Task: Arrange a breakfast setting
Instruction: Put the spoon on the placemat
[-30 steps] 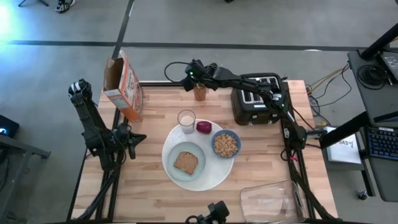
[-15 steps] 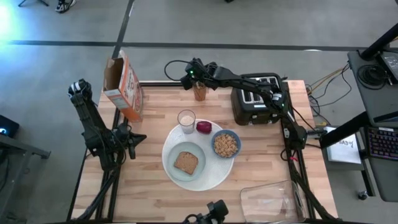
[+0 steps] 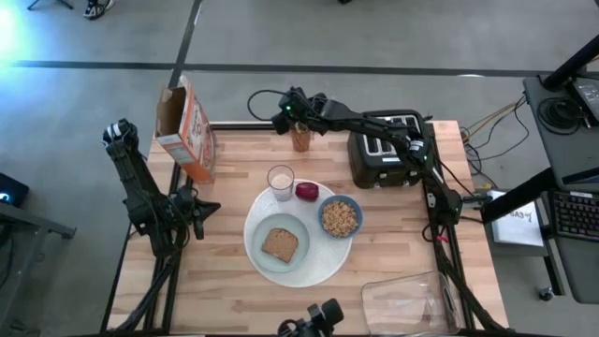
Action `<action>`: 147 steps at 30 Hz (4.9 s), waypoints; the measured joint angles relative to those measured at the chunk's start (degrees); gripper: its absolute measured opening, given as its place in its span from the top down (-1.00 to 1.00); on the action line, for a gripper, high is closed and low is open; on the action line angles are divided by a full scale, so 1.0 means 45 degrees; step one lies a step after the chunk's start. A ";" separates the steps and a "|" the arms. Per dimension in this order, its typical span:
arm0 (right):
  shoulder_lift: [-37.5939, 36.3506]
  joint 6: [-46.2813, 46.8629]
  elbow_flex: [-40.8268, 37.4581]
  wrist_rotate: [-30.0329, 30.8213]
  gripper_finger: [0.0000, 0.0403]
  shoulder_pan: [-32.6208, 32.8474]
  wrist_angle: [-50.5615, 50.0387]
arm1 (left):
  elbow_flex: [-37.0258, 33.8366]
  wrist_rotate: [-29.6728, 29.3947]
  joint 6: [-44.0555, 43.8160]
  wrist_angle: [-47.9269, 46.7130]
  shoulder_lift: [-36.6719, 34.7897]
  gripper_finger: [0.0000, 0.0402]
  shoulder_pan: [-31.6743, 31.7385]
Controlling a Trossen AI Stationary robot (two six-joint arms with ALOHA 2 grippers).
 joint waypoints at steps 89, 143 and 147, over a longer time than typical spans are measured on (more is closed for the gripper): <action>0.0024 -0.0215 -0.0039 -0.0342 -0.31 0.1120 0.0264 | 0.0003 0.0000 0.0004 0.0326 0.0002 0.99 0.0002; 0.0971 -0.1248 -0.0189 0.1136 0.25 0.0578 0.1815 | 0.0005 0.0000 0.0001 0.0671 0.0002 0.99 0.0002; 0.0971 -0.1443 0.0132 0.1133 0.53 0.0578 0.1787 | 0.0005 0.0000 0.0003 0.0716 -0.0007 0.99 0.0001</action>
